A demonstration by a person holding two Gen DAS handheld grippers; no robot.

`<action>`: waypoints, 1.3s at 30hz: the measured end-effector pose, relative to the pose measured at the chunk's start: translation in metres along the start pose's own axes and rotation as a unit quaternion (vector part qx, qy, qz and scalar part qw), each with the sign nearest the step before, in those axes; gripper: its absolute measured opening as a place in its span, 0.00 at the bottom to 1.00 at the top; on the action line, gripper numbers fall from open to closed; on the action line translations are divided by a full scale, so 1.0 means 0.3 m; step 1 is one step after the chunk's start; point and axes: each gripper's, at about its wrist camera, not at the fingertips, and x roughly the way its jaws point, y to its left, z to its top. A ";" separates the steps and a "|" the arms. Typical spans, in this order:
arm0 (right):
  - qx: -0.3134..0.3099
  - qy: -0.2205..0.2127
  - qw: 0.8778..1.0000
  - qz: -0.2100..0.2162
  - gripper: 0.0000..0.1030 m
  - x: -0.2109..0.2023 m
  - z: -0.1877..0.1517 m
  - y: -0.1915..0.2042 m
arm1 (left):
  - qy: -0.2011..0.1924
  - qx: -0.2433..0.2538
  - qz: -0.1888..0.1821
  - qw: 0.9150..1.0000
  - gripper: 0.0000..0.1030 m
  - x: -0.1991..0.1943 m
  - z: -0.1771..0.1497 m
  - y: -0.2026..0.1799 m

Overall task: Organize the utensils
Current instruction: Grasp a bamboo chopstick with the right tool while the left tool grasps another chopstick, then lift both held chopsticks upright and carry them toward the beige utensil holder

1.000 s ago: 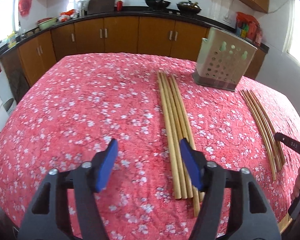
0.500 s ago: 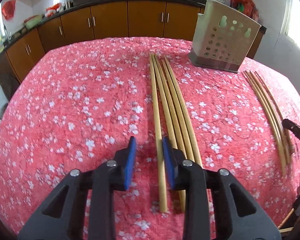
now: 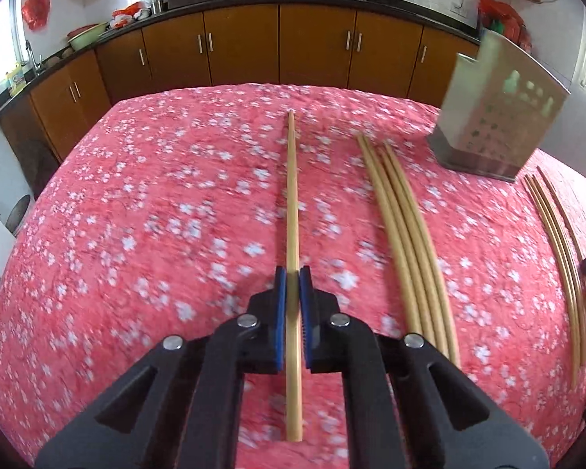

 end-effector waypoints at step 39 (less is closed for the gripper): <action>0.022 -0.186 0.981 0.048 0.08 -0.427 0.088 -0.055 | -0.209 -0.025 -0.023 0.977 0.08 -0.497 0.111 0.056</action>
